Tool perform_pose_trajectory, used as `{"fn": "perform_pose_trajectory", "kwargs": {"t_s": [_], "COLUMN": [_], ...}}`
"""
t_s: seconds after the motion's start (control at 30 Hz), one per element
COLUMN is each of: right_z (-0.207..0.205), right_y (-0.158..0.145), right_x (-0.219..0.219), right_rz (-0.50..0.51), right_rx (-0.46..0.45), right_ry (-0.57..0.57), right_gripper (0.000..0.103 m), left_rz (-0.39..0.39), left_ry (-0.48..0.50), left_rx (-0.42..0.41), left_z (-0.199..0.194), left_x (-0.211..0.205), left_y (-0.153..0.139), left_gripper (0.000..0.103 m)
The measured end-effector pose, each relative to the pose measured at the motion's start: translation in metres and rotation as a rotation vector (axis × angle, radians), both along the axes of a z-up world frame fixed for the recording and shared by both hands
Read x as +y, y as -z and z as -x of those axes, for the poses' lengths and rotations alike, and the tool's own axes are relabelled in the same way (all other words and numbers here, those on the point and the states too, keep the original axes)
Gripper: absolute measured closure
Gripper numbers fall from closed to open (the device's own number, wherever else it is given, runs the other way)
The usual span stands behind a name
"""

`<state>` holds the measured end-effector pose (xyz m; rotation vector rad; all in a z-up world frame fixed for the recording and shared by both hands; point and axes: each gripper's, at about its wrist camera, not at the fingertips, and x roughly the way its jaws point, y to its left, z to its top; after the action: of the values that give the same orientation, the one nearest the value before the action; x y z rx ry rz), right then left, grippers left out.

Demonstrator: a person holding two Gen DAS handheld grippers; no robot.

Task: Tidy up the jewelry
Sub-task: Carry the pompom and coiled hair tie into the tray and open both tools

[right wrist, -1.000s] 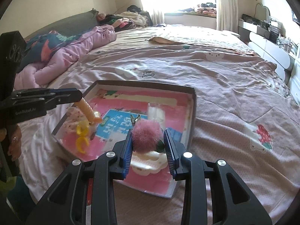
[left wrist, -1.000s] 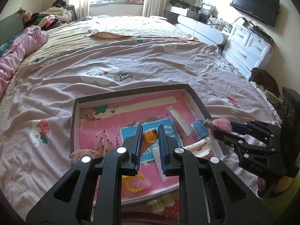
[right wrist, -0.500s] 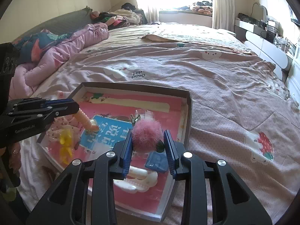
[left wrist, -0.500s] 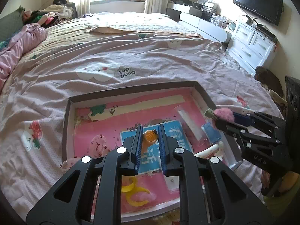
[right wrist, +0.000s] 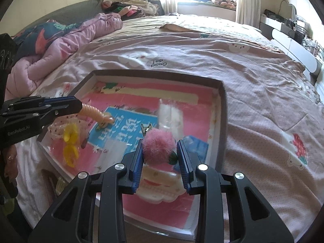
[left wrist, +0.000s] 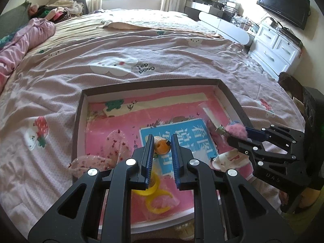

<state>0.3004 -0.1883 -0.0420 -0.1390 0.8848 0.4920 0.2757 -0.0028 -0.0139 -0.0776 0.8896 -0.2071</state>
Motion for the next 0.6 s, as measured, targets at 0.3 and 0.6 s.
{"fn": "perform_pose_trajectory", "kwargs": {"t_s": [0.3, 0.6], "right_z": [0.010, 0.021], "right_y": [0.004, 0.007], "right_x": [0.006, 0.006], "right_rz": [0.015, 0.026], "right_rx": [0.017, 0.034], "right_ry": [-0.019, -0.021], "right_gripper": [0.072, 0.070], "left_rz": [0.010, 0.002], "left_ry": [-0.023, -0.030], "left_rx": [0.030, 0.057], "left_z": [0.008, 0.015], "left_x": [0.011, 0.015], "left_y": [0.009, 0.018], "left_gripper": [0.092, 0.092]}}
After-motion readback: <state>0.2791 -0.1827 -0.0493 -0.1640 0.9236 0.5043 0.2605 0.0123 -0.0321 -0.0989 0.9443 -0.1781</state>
